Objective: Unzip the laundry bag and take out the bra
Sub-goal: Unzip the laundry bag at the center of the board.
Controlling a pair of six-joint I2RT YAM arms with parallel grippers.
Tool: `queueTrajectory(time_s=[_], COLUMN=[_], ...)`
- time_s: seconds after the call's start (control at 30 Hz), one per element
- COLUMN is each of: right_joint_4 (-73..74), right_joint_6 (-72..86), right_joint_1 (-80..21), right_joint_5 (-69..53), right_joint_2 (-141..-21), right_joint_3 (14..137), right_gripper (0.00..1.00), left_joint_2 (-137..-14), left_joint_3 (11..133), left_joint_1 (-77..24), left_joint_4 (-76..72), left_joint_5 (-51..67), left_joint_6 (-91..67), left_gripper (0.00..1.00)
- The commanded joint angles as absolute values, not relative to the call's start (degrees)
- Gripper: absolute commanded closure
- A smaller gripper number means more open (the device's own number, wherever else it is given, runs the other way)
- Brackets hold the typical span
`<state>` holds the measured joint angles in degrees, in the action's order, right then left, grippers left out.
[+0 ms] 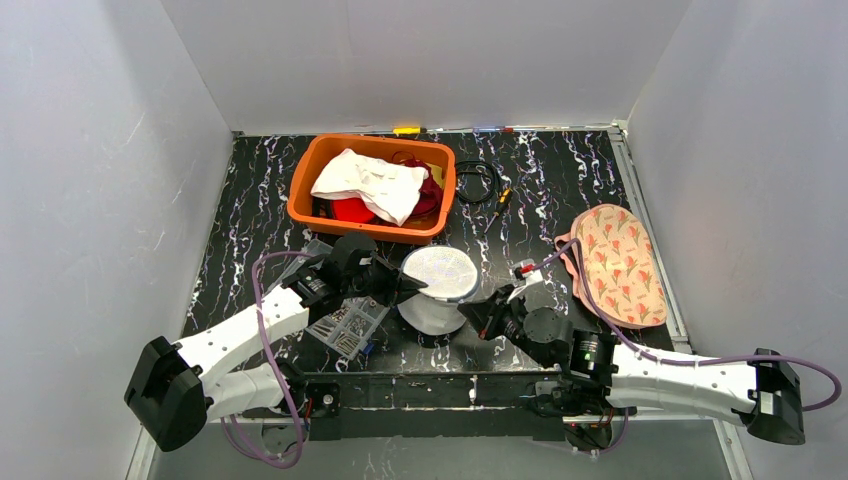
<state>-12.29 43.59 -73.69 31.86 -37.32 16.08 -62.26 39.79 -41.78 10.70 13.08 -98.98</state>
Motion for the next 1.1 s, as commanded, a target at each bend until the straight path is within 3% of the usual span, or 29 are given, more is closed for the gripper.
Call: queueTrajectory(time_s=[0.0, 0.27, 0.63, 0.77, 0.9, 1.0, 1.07], right_joint_4=[-6.7, 4.5, 10.8, 10.1, 6.0, 1.0, -2.4], right_joint_6=[42.9, 42.0, 34.7, 35.5, 37.8, 39.1, 39.7], right_joint_1=[-74.0, -74.0, -74.0, -74.0, -73.9, -73.9, -74.0], right_joint_5=[35.7, 39.7, 32.3, 30.7, 29.6, 28.7, 28.0], right_joint_2=[-37.0, -34.7, -33.3, -31.8, -32.6, -34.5, -36.4], right_joint_3=[18.4, 21.2, 24.2, 23.1, 20.6, 19.3, 19.1], right_gripper=[0.99, 0.99, 0.99, 0.99, 0.99, 0.99, 0.99], left_joint_2=[-61.9, -68.5, -84.6, -87.2, -84.7, -79.1, -74.5], left_joint_3=[39.4, 45.4, 59.5, 64.7, 62.0, 56.8, 53.2], left_joint_1=[-41.7, -41.6, -41.7, -41.7, -41.7, -41.9, -42.2], left_joint_4=[11.7, 11.7, 11.4, 16.9, 17.3, 16.9, 16.8], left_joint_5=[14.5, 19.0, 31.6, 29.5, 26.6, 22.3, 20.2], left_joint_6=[-97.0, -83.0, -57.6, -51.4, -52.0, -54.0, -55.8], left_gripper=[1.00, 1.00, 0.99, 0.73, 0.27, 0.13, 0.11])
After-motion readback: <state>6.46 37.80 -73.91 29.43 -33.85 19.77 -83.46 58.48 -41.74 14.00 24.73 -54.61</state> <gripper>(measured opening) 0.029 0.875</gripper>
